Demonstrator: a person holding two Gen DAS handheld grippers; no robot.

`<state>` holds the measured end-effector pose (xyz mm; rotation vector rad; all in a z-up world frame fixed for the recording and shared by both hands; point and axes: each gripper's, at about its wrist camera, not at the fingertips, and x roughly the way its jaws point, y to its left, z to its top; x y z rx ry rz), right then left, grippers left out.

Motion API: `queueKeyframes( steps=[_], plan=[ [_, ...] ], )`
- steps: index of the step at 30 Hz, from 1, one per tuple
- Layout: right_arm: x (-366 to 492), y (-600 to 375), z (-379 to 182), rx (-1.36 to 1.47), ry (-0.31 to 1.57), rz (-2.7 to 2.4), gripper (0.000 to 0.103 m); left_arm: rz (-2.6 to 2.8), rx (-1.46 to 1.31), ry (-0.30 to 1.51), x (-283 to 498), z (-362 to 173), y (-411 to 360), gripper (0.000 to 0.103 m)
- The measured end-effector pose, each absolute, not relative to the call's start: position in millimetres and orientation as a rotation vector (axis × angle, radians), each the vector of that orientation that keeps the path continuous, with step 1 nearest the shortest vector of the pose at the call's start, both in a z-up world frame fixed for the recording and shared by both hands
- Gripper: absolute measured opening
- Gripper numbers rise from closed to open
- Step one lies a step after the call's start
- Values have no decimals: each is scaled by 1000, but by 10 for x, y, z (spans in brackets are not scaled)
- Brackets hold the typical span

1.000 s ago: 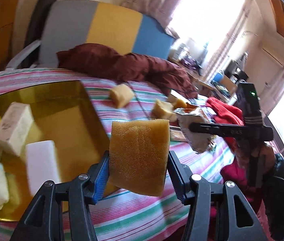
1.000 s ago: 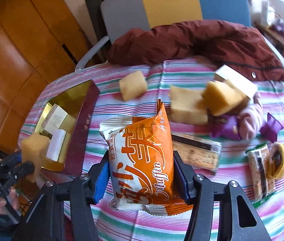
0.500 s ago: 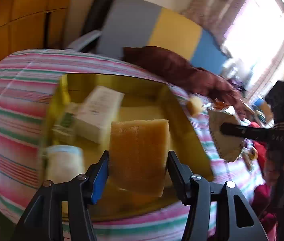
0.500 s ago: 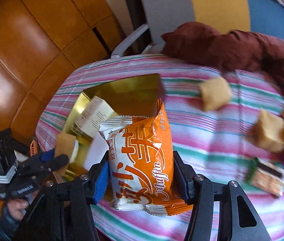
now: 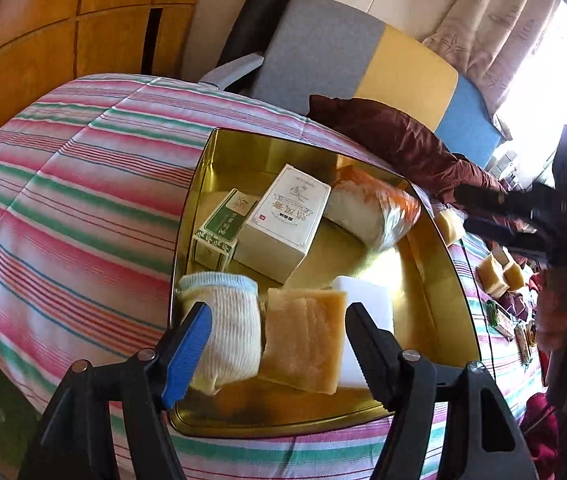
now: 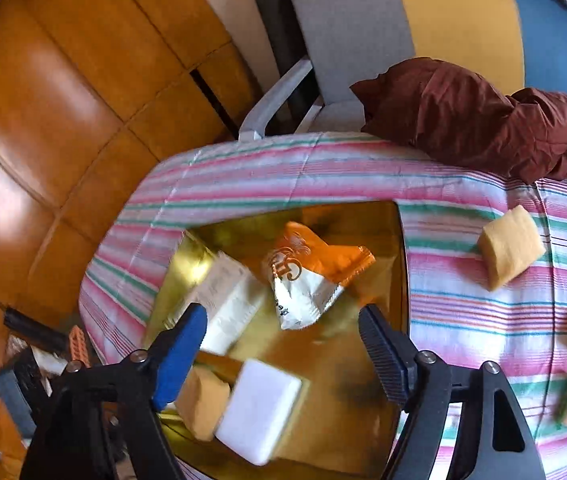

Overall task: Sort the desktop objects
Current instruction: 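Carry the yellow sponge and orange bag into the gold tray and release both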

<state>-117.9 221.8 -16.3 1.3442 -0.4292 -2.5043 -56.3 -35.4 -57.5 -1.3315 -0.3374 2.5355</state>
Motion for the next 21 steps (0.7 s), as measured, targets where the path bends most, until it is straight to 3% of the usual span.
queueKeyframes(
  steps=[10, 16, 21],
  plan=[
    [-745, 2013, -275, 1320, -228, -2554, 96, 2607, -1303, -307, -407, -438, -310, 70],
    [-461, 1804, -220, 1248, -20, -2607, 99, 2639, -1254, -239, -274, -328, -243, 71],
    [-253, 1759, -225, 1212, 93, -2630, 100, 2667, -1195, -179, -202, -252, -177, 78]
  ],
)
